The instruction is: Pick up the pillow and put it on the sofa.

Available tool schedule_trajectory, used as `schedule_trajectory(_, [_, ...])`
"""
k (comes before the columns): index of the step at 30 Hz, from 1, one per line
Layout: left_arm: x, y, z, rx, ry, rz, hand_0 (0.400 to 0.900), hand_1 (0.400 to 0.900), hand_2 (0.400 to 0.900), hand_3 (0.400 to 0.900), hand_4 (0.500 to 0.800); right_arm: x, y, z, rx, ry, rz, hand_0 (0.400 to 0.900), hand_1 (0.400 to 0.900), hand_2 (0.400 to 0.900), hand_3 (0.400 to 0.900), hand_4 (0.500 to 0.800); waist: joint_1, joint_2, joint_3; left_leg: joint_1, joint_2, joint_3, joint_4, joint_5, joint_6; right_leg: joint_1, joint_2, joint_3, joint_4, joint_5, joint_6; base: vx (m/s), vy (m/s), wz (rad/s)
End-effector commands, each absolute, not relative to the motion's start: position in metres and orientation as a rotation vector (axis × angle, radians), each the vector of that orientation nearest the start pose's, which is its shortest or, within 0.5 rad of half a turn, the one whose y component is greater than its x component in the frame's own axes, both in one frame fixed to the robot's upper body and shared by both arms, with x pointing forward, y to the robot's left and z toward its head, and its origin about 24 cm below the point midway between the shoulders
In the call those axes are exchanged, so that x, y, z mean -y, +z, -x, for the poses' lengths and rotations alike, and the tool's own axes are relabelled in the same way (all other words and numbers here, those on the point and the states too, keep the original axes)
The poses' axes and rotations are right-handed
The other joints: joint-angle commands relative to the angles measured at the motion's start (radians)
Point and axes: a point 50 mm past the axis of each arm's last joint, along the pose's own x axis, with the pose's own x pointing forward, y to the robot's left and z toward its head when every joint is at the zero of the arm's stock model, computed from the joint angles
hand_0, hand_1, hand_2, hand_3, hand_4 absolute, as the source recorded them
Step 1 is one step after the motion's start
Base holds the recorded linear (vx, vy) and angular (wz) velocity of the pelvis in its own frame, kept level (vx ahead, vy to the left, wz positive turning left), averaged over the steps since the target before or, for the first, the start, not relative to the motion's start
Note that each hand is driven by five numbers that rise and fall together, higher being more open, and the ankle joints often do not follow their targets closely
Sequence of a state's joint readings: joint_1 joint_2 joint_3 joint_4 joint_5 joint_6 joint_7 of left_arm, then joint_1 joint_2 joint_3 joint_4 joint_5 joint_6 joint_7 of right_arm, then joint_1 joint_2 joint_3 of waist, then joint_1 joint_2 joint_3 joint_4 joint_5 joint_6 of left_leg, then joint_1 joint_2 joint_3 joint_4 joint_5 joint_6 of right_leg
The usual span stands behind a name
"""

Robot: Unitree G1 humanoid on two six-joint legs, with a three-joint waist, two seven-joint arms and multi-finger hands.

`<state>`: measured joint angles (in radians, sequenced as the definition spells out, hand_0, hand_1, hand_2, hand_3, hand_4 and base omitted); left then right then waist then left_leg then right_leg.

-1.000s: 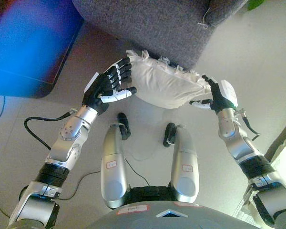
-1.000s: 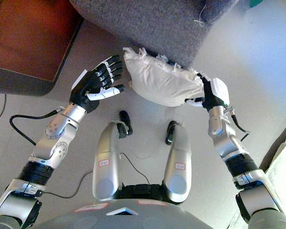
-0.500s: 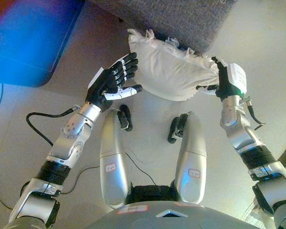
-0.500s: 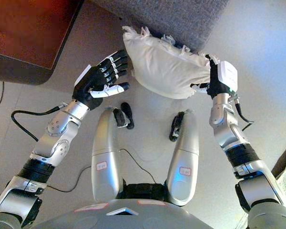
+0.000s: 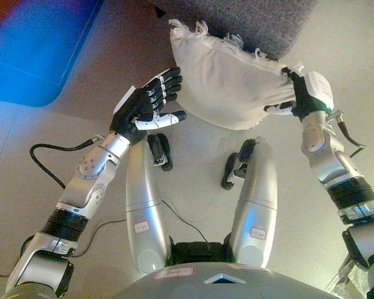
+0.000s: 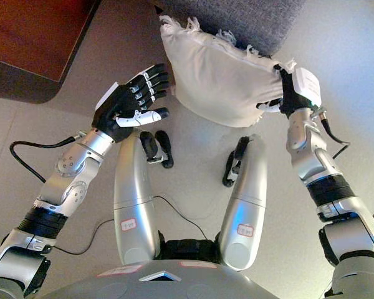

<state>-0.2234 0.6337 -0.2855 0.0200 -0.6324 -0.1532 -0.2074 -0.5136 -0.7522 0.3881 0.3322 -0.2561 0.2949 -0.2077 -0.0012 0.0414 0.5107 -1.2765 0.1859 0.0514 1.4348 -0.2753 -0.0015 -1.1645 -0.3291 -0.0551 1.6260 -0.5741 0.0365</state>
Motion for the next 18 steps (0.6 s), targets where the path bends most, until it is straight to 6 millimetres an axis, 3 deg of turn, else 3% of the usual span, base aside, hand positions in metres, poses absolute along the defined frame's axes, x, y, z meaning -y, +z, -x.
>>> schedule_trajectory(1, [-0.164, 0.149, -0.277, 0.371, -0.597, -0.004, 0.900, 0.900, 0.900, 0.900, 0.800, 0.265, 0.169, -0.350, 0.055, -0.283, 1.159, 0.900, 0.900, 0.900, 0.900, 0.800, 0.028, 0.027, -0.018, 0.086, 0.005, 0.031, 0.158, -0.265, 0.011, -0.021, -0.005, -0.038, 0.042, 0.048, -0.003, 0.02, -0.008, 0.11])
schedule_trajectory(14, [-0.167, 0.154, -0.280, 0.355, -0.625, 0.002, 0.900, 0.900, 0.900, 0.900, 0.800, 0.278, 0.192, -0.368, -0.033, -0.330, 1.193, 0.900, 0.900, 0.900, 0.900, 0.800, 0.059, 0.051, 0.009, 0.034, 0.010, 0.020, 0.257, -0.289, 0.004, -0.077, -0.041, -0.030, 0.128, 0.034, -0.006, 0.00, -0.005, 0.08])
schedule_trajectory(15, [-0.166, 0.154, -0.280, 0.352, -0.630, 0.003, 0.900, 0.900, 0.900, 0.900, 0.800, 0.276, 0.193, -0.370, -0.043, -0.323, 1.198, 0.559, 0.559, 0.559, 0.559, 0.595, 0.061, 0.052, 0.009, 0.030, 0.008, 0.019, 0.261, -0.291, 0.003, -0.083, -0.043, -0.027, 0.132, 0.034, -0.007, -0.02, -0.011, 0.06])
schedule_trajectory(16, [-0.166, 0.153, -0.280, 0.349, -0.633, 0.003, 0.900, 0.900, 0.900, 0.900, 0.800, 0.276, 0.193, -0.371, -0.041, -0.318, 1.200, 0.400, 0.400, 0.400, 0.400, 0.500, 0.062, 0.054, 0.009, 0.028, 0.007, 0.018, 0.260, -0.290, 0.004, -0.086, -0.044, -0.026, 0.133, 0.035, -0.008, -0.01, -0.010, 0.06])
schedule_trajectory(18, [-0.166, 0.153, -0.281, 0.345, -0.644, 0.002, 0.900, 0.900, 0.900, 0.900, 0.800, 0.275, 0.196, -0.372, -0.043, -0.316, 1.193, 0.400, 0.400, 0.400, 0.400, 0.500, 0.064, 0.056, 0.009, 0.020, 0.005, 0.016, 0.260, -0.288, 0.004, -0.093, -0.047, -0.025, 0.133, 0.037, -0.009, -0.01, -0.003, 0.05])
